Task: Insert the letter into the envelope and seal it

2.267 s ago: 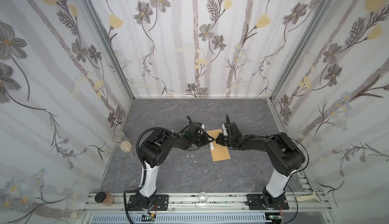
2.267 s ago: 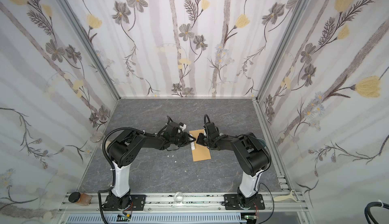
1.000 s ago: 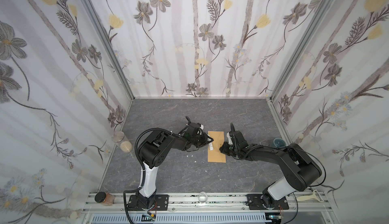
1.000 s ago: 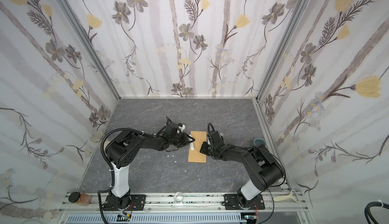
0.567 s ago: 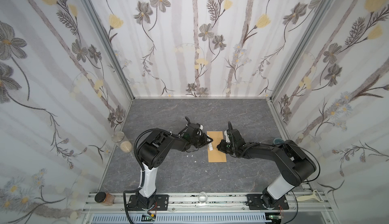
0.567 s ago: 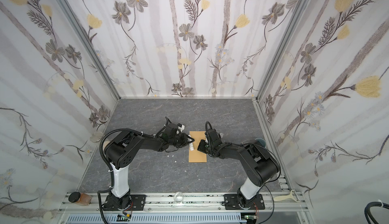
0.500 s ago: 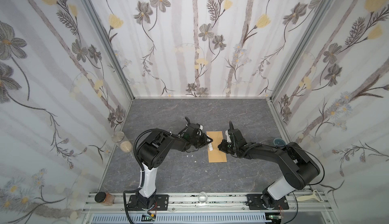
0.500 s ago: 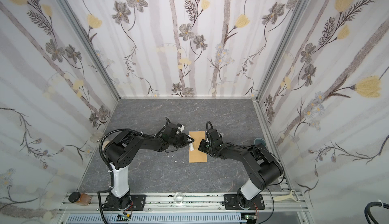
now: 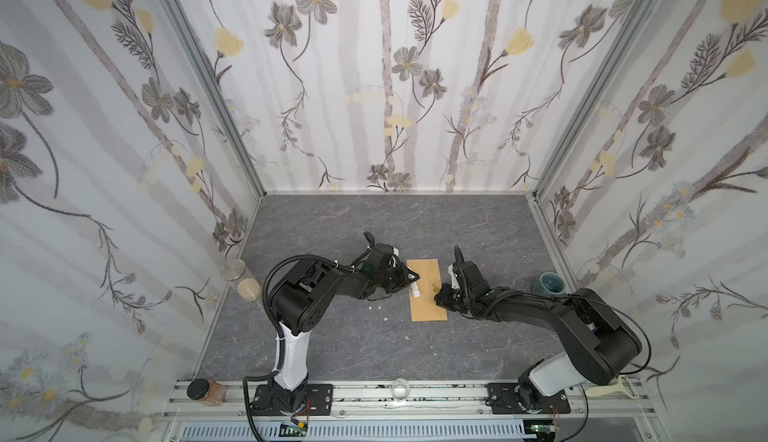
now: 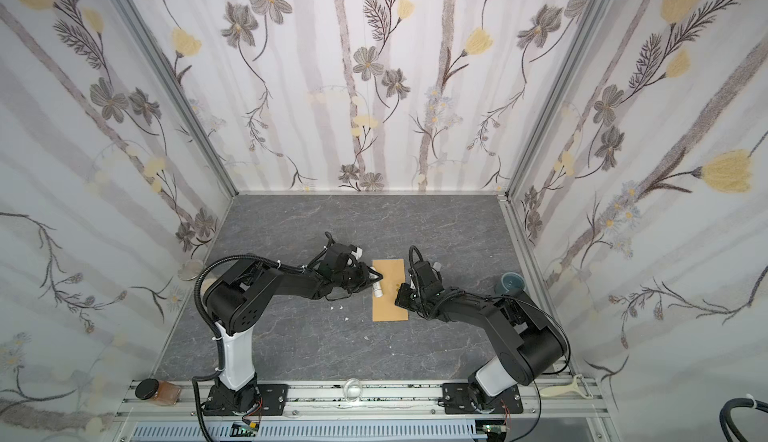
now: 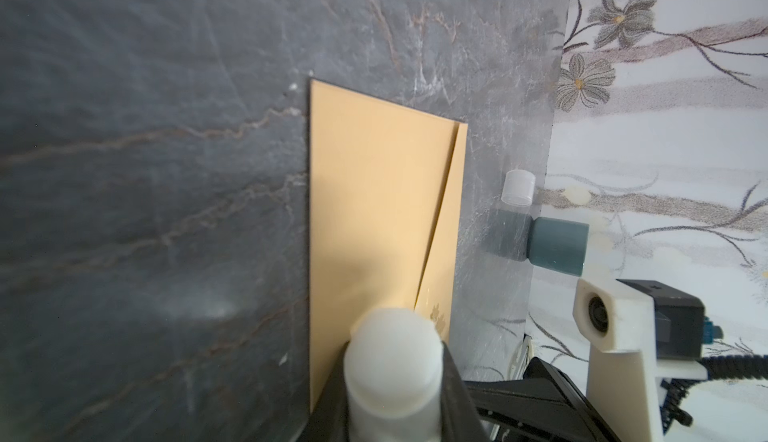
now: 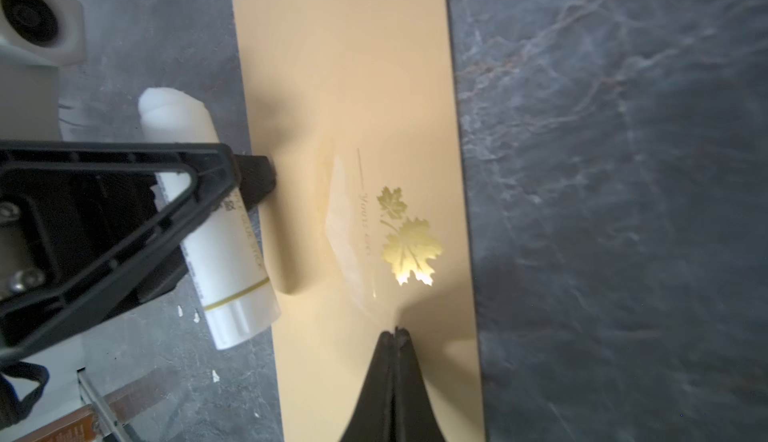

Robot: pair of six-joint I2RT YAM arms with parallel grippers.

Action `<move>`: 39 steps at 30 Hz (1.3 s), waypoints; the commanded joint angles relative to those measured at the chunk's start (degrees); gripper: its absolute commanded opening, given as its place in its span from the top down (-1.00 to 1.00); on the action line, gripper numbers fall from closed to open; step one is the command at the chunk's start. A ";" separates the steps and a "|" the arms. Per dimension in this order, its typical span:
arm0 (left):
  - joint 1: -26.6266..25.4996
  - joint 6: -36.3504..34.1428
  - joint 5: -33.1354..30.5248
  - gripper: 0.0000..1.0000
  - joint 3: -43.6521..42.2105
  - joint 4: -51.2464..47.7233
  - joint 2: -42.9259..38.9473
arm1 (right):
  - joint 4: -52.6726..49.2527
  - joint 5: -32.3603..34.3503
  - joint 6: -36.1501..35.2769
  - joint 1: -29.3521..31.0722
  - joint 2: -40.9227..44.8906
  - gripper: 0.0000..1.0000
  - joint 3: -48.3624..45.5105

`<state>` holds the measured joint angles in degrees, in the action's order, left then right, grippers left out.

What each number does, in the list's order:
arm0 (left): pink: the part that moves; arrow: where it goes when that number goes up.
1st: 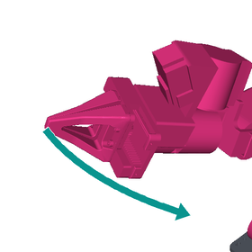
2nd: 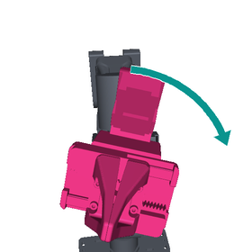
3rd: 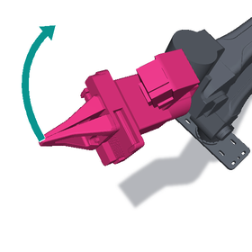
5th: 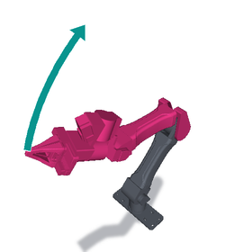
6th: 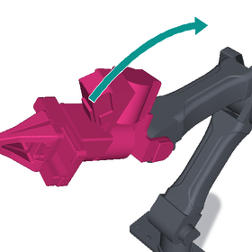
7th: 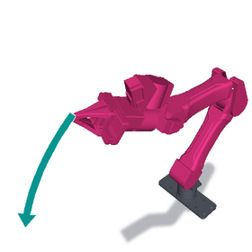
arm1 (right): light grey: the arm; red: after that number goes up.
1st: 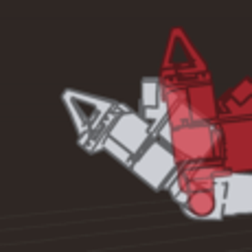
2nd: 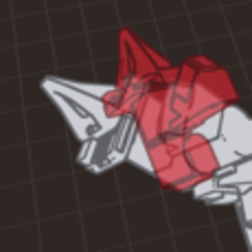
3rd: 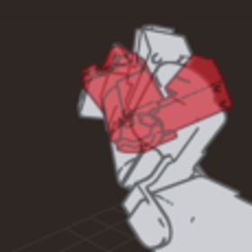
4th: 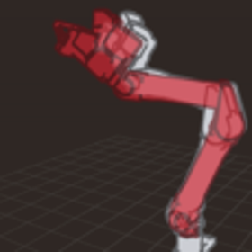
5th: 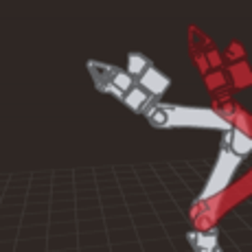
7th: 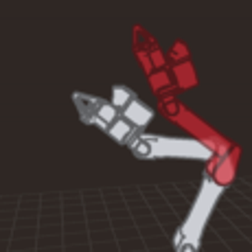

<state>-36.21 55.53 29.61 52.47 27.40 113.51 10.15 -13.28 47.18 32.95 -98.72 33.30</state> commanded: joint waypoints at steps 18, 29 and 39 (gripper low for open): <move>-0.62 0.88 -2.10 1.00 -1.14 -5.19 -0.07 | -0.86 1.06 1.26 0.27 2.16 1.00 1.70; -0.62 0.90 -1.75 1.00 -0.85 -5.00 0.49 | 4.00 0.80 1.08 0.27 -6.06 1.00 4.39; -0.63 0.80 -1.96 1.00 -0.40 -4.99 0.56 | 4.03 0.59 1.71 0.16 -5.31 1.00 5.69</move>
<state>-36.77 56.53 28.91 52.03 28.67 113.56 15.18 -13.54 48.58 33.23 -106.19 39.57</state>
